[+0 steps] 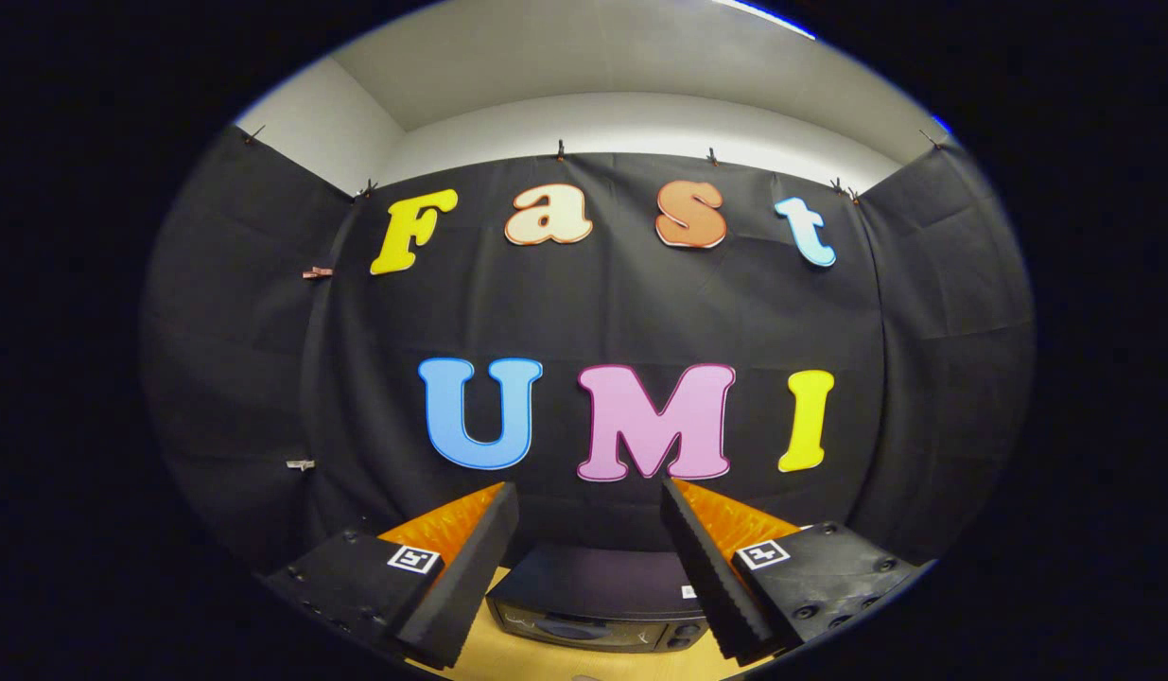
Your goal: Open the toaster oven, put the food inside, and close the toaster oven door.
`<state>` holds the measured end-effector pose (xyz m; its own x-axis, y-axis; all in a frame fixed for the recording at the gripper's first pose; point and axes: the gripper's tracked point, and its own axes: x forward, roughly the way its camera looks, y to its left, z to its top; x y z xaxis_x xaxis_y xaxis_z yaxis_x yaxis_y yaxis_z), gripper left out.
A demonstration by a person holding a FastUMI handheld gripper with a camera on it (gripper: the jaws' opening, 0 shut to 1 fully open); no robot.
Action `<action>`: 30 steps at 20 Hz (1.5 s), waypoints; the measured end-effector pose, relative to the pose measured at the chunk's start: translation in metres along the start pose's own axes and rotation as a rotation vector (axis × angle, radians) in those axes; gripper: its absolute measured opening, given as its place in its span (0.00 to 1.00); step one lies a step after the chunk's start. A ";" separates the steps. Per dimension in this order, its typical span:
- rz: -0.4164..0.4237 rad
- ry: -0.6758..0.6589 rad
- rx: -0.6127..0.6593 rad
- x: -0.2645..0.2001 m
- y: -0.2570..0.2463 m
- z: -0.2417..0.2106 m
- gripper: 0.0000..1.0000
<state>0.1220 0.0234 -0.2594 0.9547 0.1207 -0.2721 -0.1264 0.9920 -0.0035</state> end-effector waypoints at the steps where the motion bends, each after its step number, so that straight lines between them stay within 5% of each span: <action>1: -0.013 0.018 0.019 0.008 -0.004 -0.017 0.98; 15: -0.149 0.345 0.180 0.077 -0.018 -0.241 0.98; 23: -0.173 0.490 0.172 0.079 -0.007 -0.317 0.98; 30: -0.193 0.470 0.054 0.072 -0.005 -0.330 0.99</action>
<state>0.1026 0.0149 -0.5966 0.7335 -0.0824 -0.6747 0.0657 0.9966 -0.0502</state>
